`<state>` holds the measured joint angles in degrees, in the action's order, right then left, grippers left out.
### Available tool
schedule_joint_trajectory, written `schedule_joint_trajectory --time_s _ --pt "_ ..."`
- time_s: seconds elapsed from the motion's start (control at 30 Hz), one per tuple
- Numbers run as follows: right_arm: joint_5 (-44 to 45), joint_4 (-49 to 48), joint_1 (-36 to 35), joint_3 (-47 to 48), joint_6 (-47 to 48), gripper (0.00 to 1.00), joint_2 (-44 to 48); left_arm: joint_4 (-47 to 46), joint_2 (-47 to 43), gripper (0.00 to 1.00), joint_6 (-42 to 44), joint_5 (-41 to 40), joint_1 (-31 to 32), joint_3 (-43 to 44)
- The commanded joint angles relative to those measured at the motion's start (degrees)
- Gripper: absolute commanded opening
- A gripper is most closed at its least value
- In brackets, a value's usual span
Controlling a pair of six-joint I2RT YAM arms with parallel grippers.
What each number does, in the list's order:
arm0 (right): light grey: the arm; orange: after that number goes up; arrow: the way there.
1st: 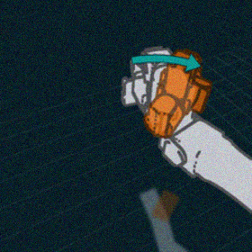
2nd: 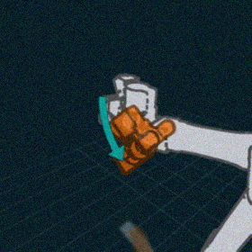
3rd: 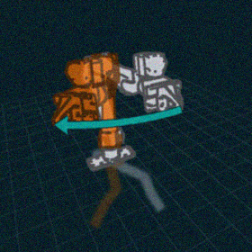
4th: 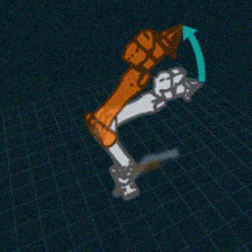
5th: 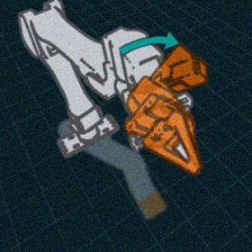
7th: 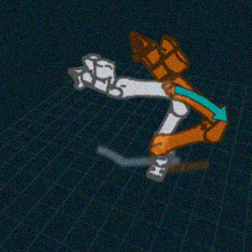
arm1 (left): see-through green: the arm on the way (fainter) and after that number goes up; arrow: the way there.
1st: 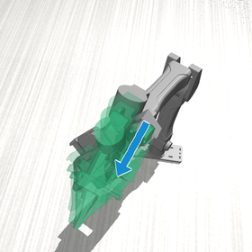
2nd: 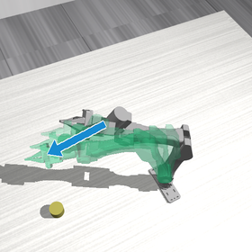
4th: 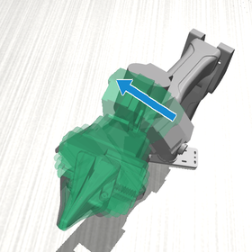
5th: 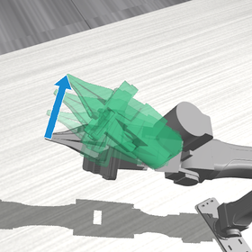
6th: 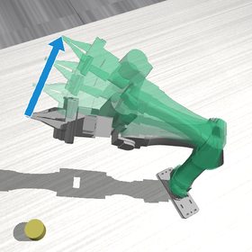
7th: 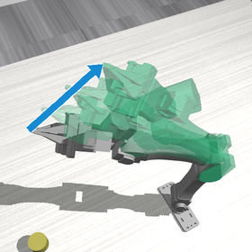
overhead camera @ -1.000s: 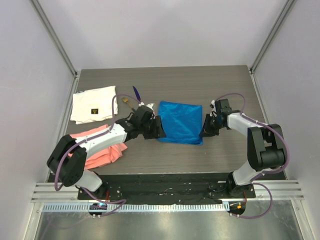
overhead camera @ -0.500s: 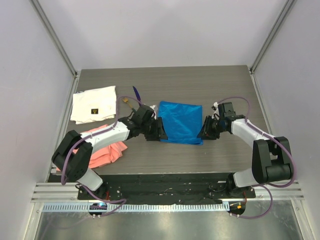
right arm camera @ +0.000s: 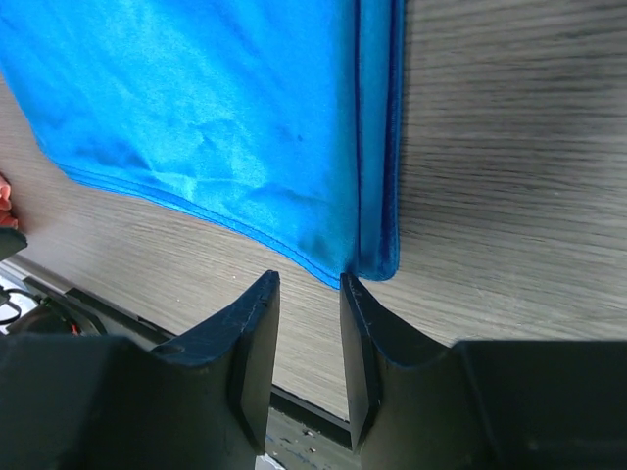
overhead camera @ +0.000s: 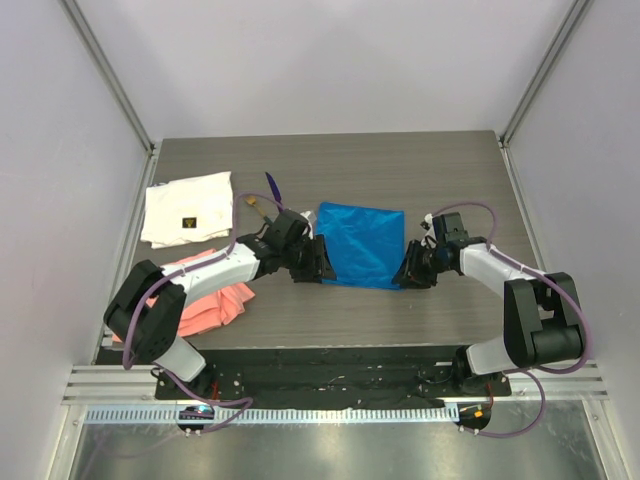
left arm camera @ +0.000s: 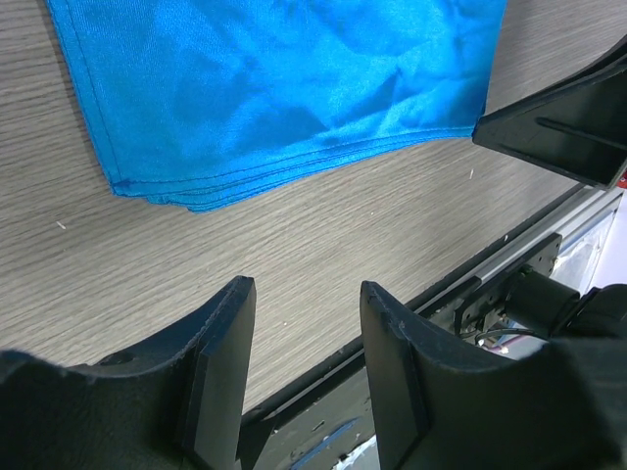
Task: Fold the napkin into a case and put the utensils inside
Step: Smooth out the lower triangle-folded napkin at the center of the board.
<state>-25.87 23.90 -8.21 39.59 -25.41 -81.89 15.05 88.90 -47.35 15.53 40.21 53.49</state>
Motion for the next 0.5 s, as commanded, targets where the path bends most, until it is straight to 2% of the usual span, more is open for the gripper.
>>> schedule_joint_trajectory --time_s 0.0,0.47 --pt "2.6 1.0 -0.4 0.3 1.1 0.37 2.1 -1.2 0.2 0.51 0.8 1.3 0.0 2.1" --pt "2.7 -0.1 -0.6 -0.1 -0.2 0.36 1.0 -2.1 0.5 0.5 0.8 2.0 0.0 1.2"
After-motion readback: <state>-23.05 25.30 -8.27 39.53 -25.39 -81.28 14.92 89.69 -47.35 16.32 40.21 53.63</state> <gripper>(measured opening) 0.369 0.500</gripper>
